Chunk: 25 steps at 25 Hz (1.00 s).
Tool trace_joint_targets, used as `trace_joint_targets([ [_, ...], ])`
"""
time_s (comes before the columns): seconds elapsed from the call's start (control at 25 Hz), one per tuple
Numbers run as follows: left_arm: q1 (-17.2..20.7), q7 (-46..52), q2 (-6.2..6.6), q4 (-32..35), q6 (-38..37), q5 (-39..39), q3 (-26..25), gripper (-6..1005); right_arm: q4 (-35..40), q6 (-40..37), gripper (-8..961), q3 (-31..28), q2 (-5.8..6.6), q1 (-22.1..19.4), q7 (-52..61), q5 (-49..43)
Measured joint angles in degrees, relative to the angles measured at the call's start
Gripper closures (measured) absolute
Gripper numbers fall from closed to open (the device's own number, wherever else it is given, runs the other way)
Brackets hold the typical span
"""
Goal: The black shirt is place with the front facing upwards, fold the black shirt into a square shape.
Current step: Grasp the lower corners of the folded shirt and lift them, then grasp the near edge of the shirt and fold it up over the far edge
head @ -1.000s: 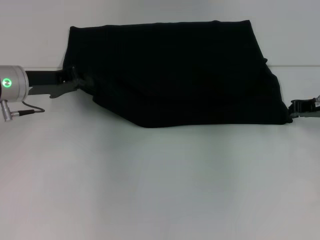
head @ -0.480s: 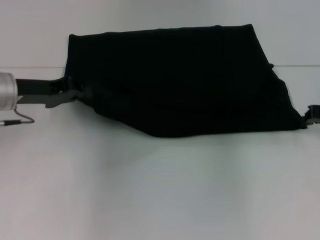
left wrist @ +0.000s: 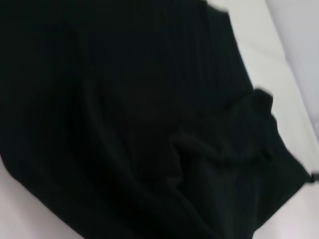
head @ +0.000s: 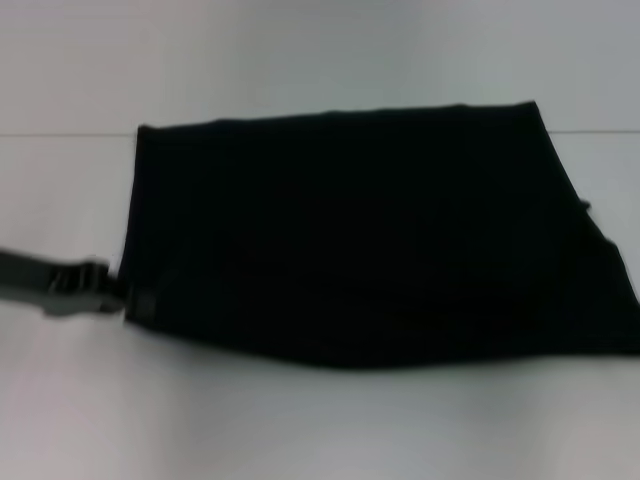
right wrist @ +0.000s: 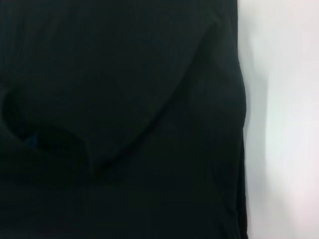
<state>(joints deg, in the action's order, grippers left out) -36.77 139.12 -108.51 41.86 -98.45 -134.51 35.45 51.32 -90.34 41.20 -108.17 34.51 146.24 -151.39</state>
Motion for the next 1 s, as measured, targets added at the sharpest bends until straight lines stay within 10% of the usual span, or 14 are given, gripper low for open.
trace_joint_targets([
  [0.4,2.07,-5.26,-0.32,1.26,-11.77,-7.68,-1.00,963,1.40,-12.28,933,-2.68,1.08,-5.12,-2.50,0.05],
  [1.0,-1.37,-1.57,0.63,0.97,-2.17,-7.49,-11.47,958,1.08,-9.47,933,-15.40,1.63,0.25,-4.99,8.58],
])
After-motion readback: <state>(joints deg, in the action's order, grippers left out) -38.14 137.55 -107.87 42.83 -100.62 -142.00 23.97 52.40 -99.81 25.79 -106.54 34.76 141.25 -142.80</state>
